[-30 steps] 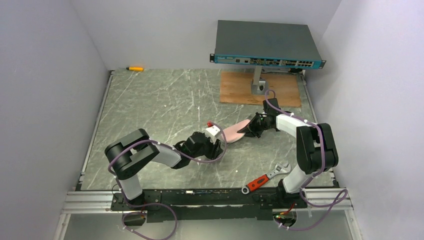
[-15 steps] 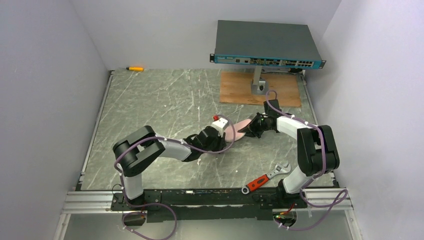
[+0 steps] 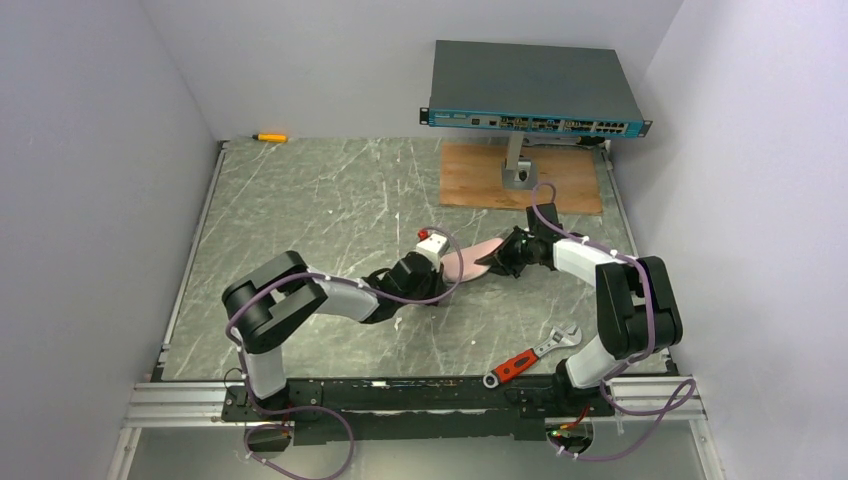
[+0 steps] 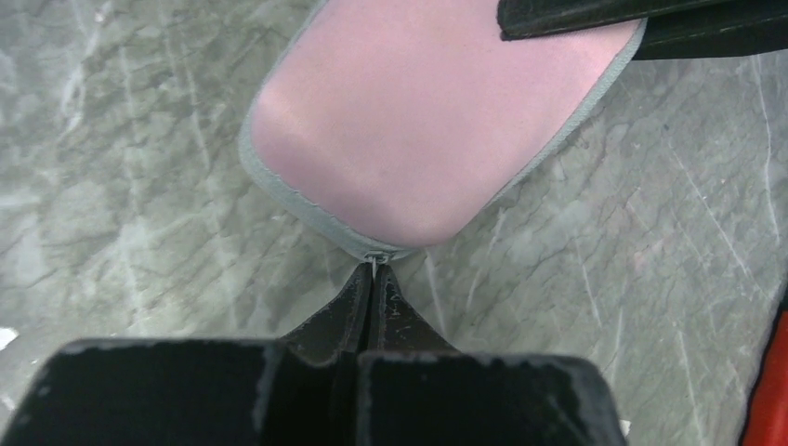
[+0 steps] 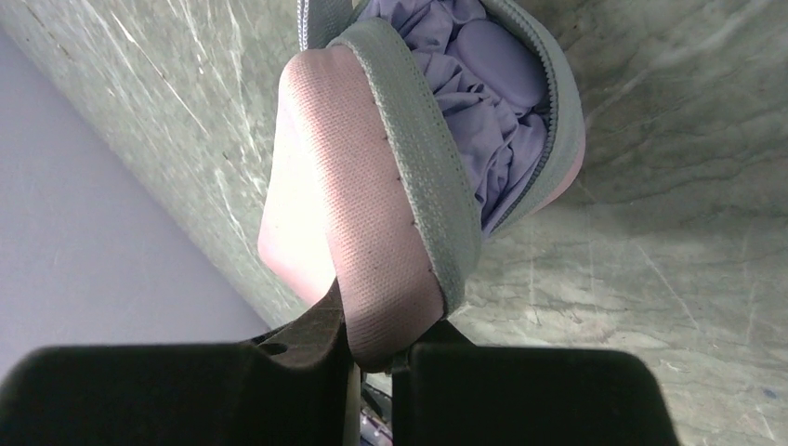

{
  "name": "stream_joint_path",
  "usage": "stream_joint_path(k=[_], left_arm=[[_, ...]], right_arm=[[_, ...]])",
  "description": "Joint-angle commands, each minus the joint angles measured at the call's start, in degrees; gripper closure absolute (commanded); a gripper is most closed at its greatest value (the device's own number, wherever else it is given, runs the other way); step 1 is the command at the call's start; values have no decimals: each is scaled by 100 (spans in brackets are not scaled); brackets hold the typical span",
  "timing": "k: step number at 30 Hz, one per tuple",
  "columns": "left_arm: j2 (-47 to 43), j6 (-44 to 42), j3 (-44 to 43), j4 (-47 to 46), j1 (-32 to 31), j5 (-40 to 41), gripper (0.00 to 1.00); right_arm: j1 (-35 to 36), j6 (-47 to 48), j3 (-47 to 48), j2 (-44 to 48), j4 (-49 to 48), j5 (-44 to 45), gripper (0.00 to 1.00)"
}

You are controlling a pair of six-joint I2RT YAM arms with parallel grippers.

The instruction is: Open the umbrella

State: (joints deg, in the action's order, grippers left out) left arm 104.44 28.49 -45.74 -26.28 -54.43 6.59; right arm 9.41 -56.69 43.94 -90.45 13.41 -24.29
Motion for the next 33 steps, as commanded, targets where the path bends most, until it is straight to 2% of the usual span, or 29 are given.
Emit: stream_joint_path(k=[1,7,18,25,29,33], left_arm=[[-272,-342,534,61,297,141,100],[-325,-687,685,-88,734,-74,100],[-522,-3106,1057,-1348,873,-1355,100],[-741,-4561,1495,-2033,878,-2490,100],[-856,-5238,1684,-2203,857,-3202,100],[-960,-5421,1798,-2178,872,-3082,100]], right_arm=[[132,486,-404,-254,1049,1068,100],[125,987,-417,-197,998,1051,100],[202,3002,-214,-463,710,60,100],[357,4188,-75,-899,741,-1061,100],[446,4598,-75,-963,870,-1239,100],[551,4710,34,-912,1049,-1087,100]])
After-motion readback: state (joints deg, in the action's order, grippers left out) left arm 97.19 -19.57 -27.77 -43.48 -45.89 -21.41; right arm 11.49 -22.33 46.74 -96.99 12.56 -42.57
